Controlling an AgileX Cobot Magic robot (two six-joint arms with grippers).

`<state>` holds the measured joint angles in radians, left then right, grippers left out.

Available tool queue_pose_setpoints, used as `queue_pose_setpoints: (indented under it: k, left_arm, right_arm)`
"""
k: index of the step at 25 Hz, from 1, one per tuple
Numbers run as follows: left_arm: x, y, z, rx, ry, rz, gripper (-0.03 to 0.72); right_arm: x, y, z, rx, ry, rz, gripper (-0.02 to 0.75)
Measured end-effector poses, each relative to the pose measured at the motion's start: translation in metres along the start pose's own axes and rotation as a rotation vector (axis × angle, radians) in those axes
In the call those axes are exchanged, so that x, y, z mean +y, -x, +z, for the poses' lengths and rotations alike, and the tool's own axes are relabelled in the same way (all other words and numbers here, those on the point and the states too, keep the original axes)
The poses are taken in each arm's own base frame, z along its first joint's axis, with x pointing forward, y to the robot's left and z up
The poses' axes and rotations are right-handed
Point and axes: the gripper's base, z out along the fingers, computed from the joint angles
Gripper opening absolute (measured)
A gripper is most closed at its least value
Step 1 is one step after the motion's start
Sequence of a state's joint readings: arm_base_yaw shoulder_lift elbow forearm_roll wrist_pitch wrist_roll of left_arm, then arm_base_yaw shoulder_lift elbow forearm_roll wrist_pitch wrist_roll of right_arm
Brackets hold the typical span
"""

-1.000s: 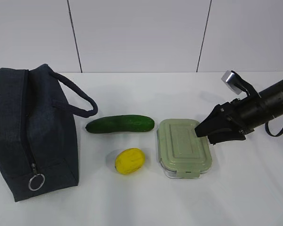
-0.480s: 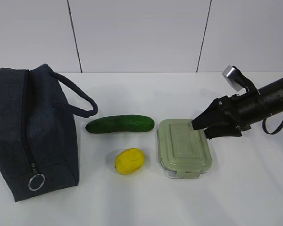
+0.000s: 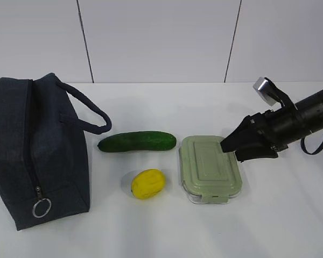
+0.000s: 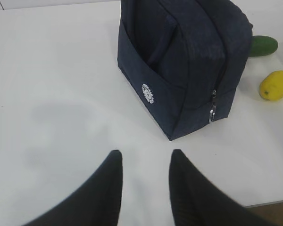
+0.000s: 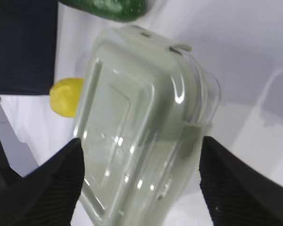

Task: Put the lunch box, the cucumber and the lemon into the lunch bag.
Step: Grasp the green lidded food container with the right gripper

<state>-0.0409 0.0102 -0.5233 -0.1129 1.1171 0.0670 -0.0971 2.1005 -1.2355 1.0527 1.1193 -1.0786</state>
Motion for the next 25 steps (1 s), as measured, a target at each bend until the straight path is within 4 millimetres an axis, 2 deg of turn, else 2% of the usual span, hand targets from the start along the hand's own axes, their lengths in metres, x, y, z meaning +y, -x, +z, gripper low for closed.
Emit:
queue_pose_setpoints:
  k: [14,25]
  left_arm:
    - [0.0000,0.0000,0.0000,0.000,0.000,0.000,0.242]
    - [0.0000,0.0000,0.0000,0.000,0.000,0.000,0.243]
  right_arm:
    - [-0.0021,-0.0015,0.0003,0.015,-0.018,-0.007,0.576]
    - [-0.0109,-0.0020,0.0092,0.004,0.012,0.039,0.576]
